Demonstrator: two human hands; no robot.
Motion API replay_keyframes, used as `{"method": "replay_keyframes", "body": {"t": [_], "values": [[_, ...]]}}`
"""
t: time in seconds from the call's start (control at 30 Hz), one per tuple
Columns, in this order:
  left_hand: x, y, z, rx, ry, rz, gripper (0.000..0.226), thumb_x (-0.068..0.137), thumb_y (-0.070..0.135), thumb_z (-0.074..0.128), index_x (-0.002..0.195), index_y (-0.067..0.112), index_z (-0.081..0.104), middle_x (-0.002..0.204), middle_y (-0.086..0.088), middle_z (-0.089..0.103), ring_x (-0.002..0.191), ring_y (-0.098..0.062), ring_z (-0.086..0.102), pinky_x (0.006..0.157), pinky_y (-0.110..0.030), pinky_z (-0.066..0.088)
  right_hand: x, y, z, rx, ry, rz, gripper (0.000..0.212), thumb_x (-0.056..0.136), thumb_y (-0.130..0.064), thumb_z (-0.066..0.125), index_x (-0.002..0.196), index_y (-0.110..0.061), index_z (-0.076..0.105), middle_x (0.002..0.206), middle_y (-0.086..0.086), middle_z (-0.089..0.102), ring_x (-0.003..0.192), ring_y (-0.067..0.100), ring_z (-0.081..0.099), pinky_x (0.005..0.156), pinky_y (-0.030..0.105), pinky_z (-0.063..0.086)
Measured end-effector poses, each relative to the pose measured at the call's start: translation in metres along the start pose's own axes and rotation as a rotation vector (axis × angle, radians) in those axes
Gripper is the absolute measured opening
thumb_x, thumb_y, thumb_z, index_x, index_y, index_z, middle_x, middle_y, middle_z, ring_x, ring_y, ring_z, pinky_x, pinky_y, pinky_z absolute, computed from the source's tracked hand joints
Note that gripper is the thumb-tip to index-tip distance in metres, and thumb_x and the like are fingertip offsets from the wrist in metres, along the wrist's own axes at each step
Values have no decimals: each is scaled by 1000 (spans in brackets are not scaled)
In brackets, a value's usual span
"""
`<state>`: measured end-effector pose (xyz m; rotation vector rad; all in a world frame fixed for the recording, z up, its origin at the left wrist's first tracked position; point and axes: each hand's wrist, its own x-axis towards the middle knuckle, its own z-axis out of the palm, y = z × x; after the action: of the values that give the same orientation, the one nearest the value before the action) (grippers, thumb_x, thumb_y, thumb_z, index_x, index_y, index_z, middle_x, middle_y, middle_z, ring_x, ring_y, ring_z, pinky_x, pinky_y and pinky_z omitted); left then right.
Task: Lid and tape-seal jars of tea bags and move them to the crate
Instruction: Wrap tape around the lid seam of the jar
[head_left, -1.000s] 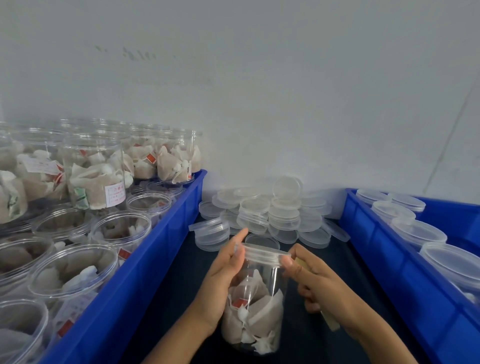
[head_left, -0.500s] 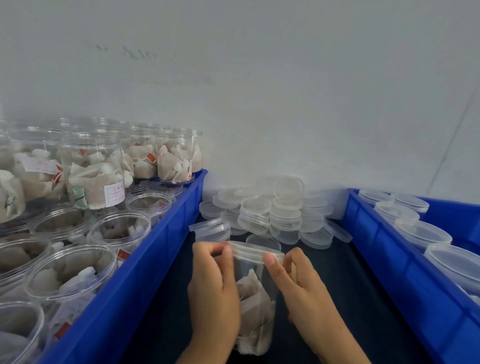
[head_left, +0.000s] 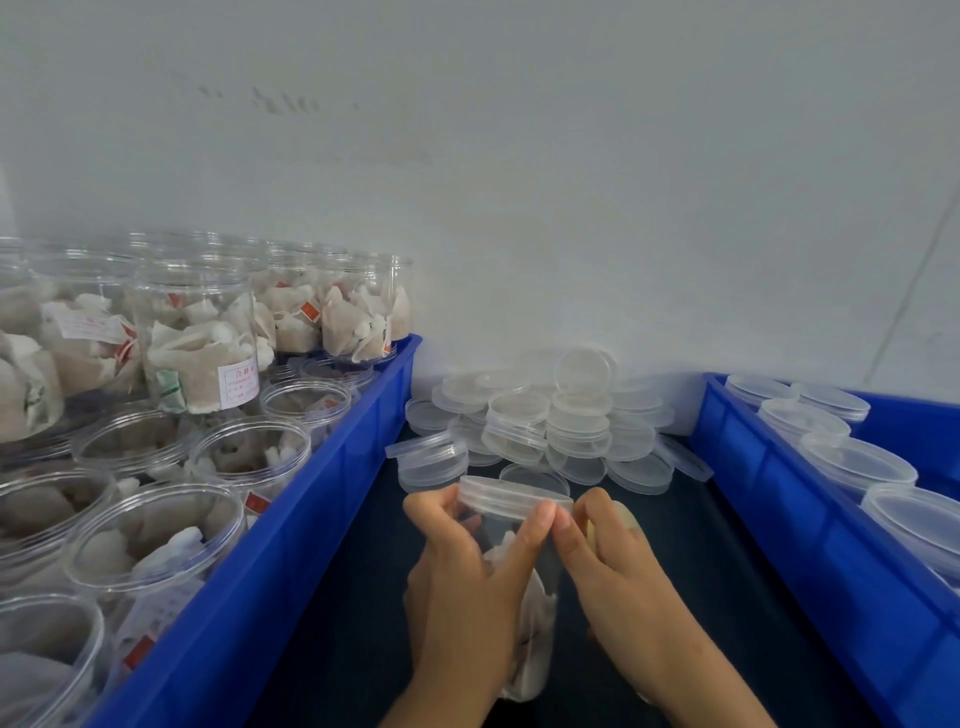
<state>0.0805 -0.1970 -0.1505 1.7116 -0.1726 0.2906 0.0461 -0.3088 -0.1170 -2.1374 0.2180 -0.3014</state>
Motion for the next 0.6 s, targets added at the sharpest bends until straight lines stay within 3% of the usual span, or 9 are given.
{"method": "replay_keyframes", "body": {"t": [0.13,0.27,0.37,0.47,0.6], "values": [[7,-5,-1,21,-2,-21,73,51,85,56,98,40,23,102,18,57,91,-1,62,73,-22,51,2,-1,-3,69,-107,61,33,97,-49,39,93,-17,42,86,5,48,72,14,40,64,29,37],[17,-8,-4,-6,-102,-57,88,41,91,56,108,39,32,98,17,61,86,4,62,69,-17,47,2,-5,-13,88,-158,80,32,99,-44,41,99,-12,45,78,5,46,55,9,40,47,21,38],[21,-12,-5,-52,-140,-66,101,29,100,54,109,40,45,96,19,67,83,8,63,72,-17,47,3,-4,-19,-22,-148,33,32,98,-48,40,93,-17,47,73,-3,44,52,4,37,50,18,35],[22,-13,-4,-87,-168,-59,100,27,99,58,108,40,49,97,18,69,83,10,63,75,-21,51,3,-1,-29,-142,-154,-8,32,92,-61,36,82,-34,49,62,-11,47,47,1,40,51,19,34],[21,-11,-5,-80,-208,-24,95,30,96,62,105,39,48,96,25,68,83,6,64,75,-26,55,1,-4,-48,-251,-219,-66,45,66,-78,31,83,-43,53,75,3,62,44,0,42,46,17,38]]}}
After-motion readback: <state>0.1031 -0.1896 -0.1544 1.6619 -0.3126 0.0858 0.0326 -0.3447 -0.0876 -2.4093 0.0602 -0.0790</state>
